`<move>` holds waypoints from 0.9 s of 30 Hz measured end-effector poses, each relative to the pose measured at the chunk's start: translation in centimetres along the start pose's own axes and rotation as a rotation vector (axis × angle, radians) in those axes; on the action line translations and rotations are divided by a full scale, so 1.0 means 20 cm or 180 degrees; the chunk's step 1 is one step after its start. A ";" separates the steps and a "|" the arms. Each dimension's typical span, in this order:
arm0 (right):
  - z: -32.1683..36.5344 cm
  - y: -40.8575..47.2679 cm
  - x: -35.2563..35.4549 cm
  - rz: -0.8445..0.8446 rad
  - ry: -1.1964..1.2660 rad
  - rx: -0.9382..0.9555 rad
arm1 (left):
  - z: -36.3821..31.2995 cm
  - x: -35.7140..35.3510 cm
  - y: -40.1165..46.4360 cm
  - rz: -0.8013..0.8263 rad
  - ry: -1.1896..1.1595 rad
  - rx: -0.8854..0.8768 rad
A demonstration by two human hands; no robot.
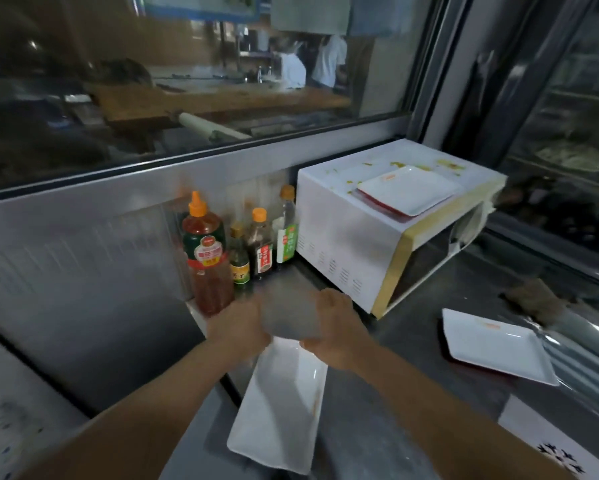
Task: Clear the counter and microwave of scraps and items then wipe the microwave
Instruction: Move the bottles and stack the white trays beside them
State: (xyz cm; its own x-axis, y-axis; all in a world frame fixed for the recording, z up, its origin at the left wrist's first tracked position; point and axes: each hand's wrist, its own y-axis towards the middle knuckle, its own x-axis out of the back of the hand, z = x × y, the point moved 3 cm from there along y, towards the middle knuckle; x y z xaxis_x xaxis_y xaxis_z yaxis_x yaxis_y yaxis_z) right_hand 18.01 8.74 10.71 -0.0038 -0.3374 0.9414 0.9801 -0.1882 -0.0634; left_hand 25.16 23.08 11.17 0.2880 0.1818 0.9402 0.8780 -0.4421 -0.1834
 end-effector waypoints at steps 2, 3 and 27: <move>-0.08 -0.07 0.06 -0.0025 0.0014 -0.0012 | -0.10 0.00 -0.03 0.0000 0.0010 -0.0103; -0.13 -0.10 0.09 -0.0023 0.0011 -0.0023 | -0.15 -0.01 -0.05 -0.0012 0.0026 -0.0111; -1.76 -0.85 0.55 -0.0333 0.0543 -0.0699 | -1.62 -0.58 -0.34 0.0114 -0.0212 0.0159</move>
State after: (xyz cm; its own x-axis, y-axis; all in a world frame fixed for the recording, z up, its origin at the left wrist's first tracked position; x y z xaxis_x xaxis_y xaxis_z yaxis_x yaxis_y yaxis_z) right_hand -5.69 -24.14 10.41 -0.1542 -0.4523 0.8784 0.9063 -0.4189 -0.0565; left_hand 3.39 -4.47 10.83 0.3427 0.2253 0.9120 0.8842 -0.4053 -0.2321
